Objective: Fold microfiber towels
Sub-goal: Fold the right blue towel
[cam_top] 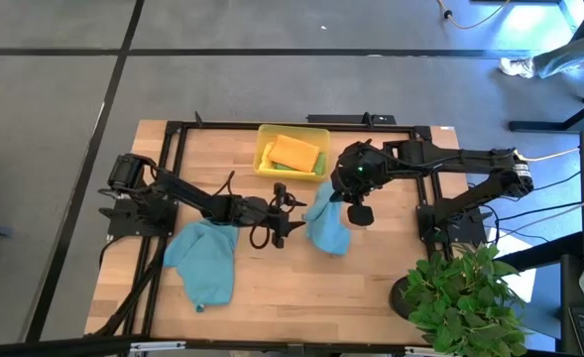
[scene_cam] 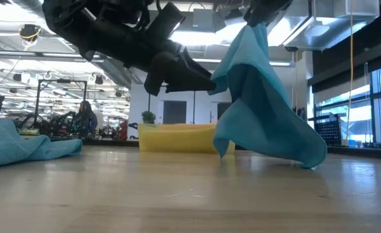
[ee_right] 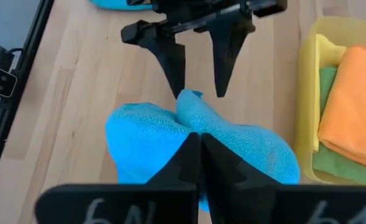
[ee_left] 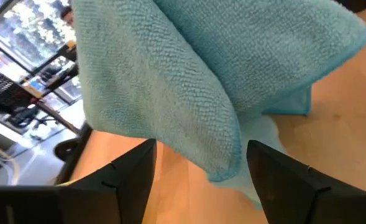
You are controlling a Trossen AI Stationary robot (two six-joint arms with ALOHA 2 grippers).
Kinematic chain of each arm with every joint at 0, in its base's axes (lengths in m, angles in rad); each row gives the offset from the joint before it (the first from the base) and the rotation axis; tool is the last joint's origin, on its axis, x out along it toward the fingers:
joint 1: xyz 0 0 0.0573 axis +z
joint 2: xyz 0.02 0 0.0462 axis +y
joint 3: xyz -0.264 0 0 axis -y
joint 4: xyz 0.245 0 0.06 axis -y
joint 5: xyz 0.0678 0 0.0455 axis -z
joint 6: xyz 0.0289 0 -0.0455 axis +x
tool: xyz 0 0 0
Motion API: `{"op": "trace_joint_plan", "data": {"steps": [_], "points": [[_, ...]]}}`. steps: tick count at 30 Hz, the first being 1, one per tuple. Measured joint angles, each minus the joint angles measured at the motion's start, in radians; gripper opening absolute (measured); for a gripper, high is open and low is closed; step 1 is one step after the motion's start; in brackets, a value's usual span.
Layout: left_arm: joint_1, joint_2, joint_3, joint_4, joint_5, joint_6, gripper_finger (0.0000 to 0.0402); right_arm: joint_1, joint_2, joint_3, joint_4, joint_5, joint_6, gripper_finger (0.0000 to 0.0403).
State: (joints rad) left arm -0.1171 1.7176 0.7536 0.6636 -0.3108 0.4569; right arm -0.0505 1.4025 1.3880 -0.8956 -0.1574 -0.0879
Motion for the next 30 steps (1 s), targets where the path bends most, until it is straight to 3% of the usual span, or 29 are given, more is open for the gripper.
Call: {"op": "trace_joint_plan", "data": {"steps": [5, 9, 16, 22, 30], "points": [[0.015, 0.023, 0.0, 0.021, 0.054, -0.004, 0.0241, 0.0, 0.0, 0.0, 0.01, 0.004, -0.002, 0.0011], [0.018, 0.042, 0.002, 0.104, 0.039, 0.01, 0.0241, 0.0, 0.0, 0.0, 0.01, 0.006, 0.0, 0.0011], [0.019, 0.045, 0.0, 0.105, -0.03, 0.051, 0.0214, 0.0, 0.0, 0.0, 0.017, 0.007, 0.0, 0.0012], [0.016, 0.045, 0.0, 0.096, -0.069, 0.11, 0.015, 0.0, 0.0, 0.0, 0.017, 0.007, 0.0, 0.0012], [-0.054, 0.035, 0.0, 0.109, -0.255, 0.236, 0.001, 0.0, 0.0, -0.001, -0.023, 0.013, -0.003, 0.0013]]}}
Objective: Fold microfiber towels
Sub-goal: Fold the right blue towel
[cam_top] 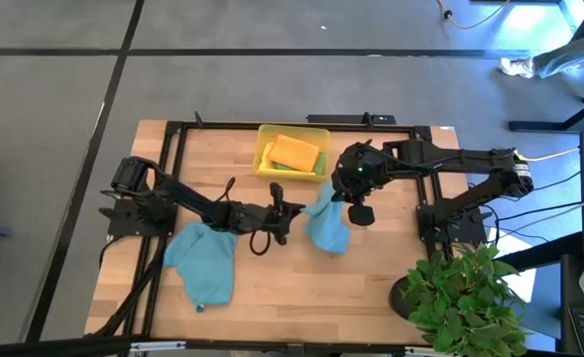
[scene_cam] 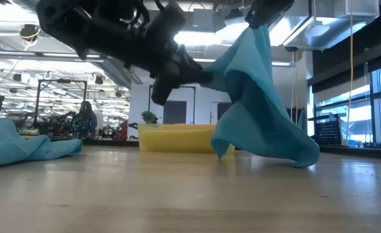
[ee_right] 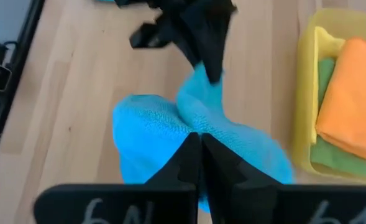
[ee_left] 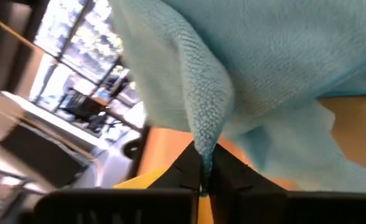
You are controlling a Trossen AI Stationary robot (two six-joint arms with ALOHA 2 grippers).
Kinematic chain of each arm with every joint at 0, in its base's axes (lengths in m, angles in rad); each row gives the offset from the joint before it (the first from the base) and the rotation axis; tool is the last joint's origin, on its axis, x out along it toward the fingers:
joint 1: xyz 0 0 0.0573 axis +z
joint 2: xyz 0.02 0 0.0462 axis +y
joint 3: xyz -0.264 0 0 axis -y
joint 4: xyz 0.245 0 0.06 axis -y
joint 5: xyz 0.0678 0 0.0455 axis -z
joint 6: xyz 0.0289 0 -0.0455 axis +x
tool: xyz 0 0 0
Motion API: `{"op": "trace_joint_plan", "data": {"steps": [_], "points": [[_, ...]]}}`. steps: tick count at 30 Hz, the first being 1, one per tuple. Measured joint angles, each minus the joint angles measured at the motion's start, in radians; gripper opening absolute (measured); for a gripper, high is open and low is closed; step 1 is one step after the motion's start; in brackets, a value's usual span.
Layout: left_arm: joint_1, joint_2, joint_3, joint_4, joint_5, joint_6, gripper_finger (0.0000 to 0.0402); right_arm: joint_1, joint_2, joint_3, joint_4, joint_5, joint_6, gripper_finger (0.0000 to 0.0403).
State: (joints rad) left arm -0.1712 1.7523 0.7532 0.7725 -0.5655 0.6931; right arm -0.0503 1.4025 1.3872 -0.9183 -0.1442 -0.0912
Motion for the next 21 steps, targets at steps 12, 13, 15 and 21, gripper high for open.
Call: {"op": "trace_joint_plan", "data": {"steps": [12, 13, 15, 21], "points": [[-0.15, -0.262, 0.005, -0.164, -0.265, 0.075, 0.0, 0.0, 0.002, -0.004, -0.094, 0.186, -0.071, 0.0053], [-0.16, -0.29, 0.005, -0.187, -0.298, 0.084, 0.0, 0.0, 0.002, -0.004, -0.095, 0.209, -0.071, 0.0065], [-0.179, -0.342, 0.022, -0.26, -0.352, 0.093, 0.0, 0.0, 0.002, -0.004, -0.096, 0.265, -0.071, 0.0094], [-0.203, -0.394, 0.201, -0.65, -0.509, 0.003, 0.0, 0.003, 0.002, -0.005, -0.067, 0.384, -0.075, 0.0191]]}}
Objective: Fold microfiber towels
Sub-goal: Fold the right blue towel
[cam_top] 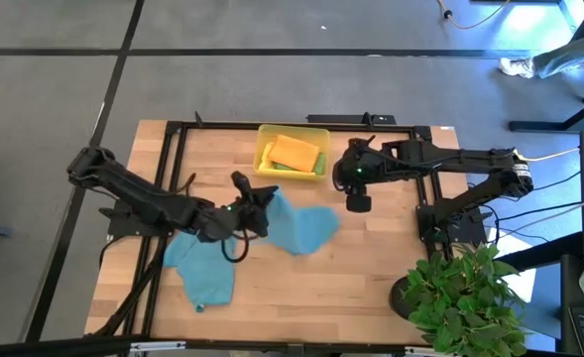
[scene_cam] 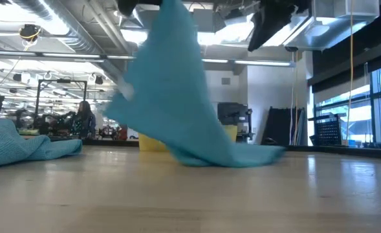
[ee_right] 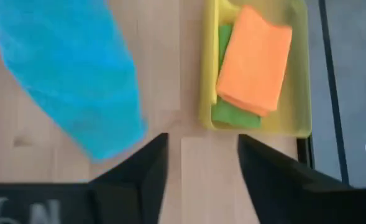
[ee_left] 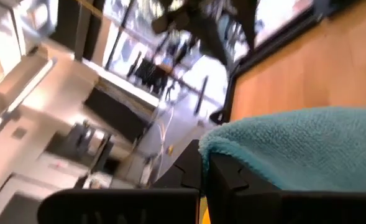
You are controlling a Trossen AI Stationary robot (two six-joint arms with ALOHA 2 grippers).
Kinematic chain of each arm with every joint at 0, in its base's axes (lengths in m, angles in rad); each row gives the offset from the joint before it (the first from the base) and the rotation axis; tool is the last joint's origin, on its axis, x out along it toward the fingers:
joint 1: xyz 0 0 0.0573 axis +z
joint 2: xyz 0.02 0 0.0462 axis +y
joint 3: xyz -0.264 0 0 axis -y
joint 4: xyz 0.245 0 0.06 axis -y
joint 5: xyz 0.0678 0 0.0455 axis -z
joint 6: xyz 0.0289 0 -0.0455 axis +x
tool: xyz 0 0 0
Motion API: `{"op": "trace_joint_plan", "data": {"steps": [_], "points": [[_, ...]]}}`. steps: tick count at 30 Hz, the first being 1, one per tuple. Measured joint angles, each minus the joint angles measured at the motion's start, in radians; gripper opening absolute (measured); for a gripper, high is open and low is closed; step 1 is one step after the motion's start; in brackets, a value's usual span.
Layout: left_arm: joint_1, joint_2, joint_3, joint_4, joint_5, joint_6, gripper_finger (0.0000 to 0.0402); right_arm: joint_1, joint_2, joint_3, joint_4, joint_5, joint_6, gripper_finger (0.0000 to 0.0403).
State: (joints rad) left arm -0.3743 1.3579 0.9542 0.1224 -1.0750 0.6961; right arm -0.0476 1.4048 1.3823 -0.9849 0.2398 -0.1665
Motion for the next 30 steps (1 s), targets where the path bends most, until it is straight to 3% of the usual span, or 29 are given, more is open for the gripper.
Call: {"op": "trace_joint_plan", "data": {"steps": [6, 13, 20, 26, 30], "points": [[0.067, 0.031, 0.177, -0.359, 0.039, -0.221, 0.0, 0.064, 0.012, -0.064, 0.173, -0.087, -0.048, 0.0228], [0.191, 0.07, 0.21, -0.527, 0.193, -0.388, 0.0, 0.16, 0.028, -0.278, 0.589, -0.075, -0.101, 0.0215], [0.272, 0.117, 0.21, -0.536, 0.327, -0.427, 0.0, 0.19, 0.068, -0.521, 1.159, -0.057, -0.147, 0.021], [0.321, 0.126, 0.21, -0.529, 0.359, -0.457, 0.0, 0.195, 0.213, -0.579, 1.334, -0.121, -0.143, 0.021], [0.342, 0.126, 0.21, -0.529, 0.371, -0.487, 0.0, 0.21, 0.36, -0.516, 1.389, -0.136, -0.114, 0.021]]}}
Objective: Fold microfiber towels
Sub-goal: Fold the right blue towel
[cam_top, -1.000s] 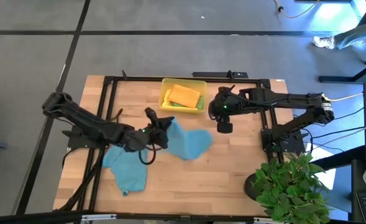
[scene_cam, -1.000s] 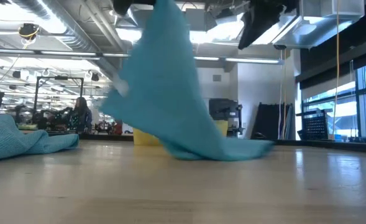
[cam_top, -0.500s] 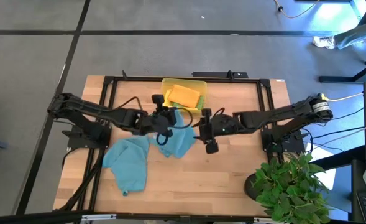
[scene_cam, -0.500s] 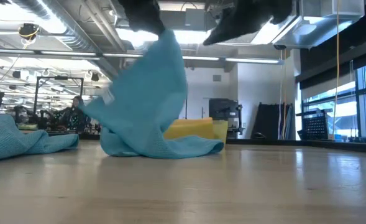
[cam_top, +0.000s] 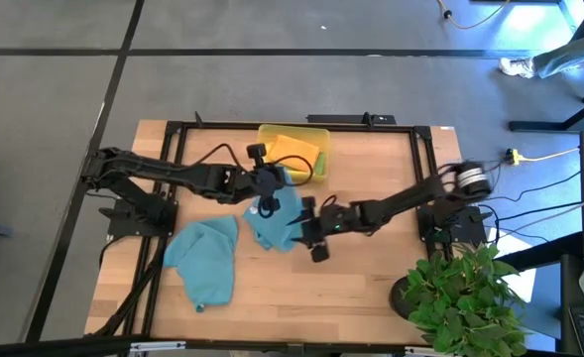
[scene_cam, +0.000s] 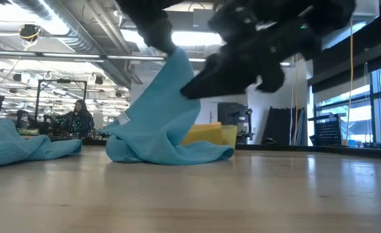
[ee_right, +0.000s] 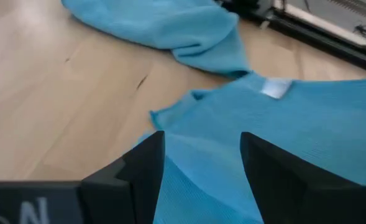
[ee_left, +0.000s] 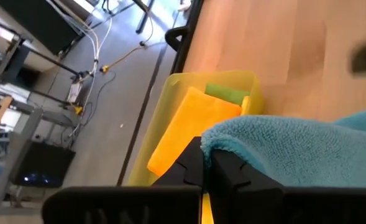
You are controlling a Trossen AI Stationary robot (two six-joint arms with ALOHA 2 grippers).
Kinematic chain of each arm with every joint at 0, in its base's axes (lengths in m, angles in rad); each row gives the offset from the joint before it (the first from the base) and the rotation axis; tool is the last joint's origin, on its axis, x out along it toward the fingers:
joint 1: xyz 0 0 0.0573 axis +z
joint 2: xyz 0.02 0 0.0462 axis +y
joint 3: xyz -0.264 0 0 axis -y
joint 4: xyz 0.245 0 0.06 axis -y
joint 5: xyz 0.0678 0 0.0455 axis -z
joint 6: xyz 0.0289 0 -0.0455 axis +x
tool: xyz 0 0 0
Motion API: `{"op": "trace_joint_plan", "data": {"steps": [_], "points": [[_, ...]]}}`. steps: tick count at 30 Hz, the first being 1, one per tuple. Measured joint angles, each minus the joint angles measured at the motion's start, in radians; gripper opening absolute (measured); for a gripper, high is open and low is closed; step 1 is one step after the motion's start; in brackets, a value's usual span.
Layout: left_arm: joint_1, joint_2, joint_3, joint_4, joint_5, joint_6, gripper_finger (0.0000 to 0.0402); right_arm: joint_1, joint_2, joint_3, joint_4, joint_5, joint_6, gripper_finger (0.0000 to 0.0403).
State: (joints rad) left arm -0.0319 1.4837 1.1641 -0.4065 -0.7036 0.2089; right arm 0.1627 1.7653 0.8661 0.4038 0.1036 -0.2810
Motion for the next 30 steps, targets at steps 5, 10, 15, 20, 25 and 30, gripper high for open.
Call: {"op": "trace_joint_plan", "data": {"steps": [5, 10, 15, 20, 25, 30], "points": [[0.008, 0.0, 0.0, 0.002, 0.027, -0.025, 0.0, 0.006, 0.16, 0.159, -0.004, 0.068, 0.02, 0.021], [-0.002, 0.0, 0.0, 0.002, 0.045, -0.054, 0.0, 0.005, 0.288, 0.326, -0.029, 0.137, 0.022, 0.021], [-0.02, 0.0, 0.0, -0.005, 0.045, -0.078, 0.0, 0.005, 0.398, 0.482, -0.167, 0.141, 0.024, 0.021], [-0.038, 0.0, 0.0, -0.01, 0.045, -0.084, 0.0, 0.001, 0.462, 0.561, -0.361, 0.173, 0.075, 0.0224], [-0.043, 0.0, 0.0, -0.031, 0.045, -0.095, 0.0, 0.0, 0.464, 0.566, -0.452, 0.32, 0.121, 0.0235], [-0.043, -0.001, 0.0, -0.032, 0.045, -0.095, 0.0, 0.004, 0.464, 0.566, -0.471, 0.346, 0.121, 0.0221]]}}
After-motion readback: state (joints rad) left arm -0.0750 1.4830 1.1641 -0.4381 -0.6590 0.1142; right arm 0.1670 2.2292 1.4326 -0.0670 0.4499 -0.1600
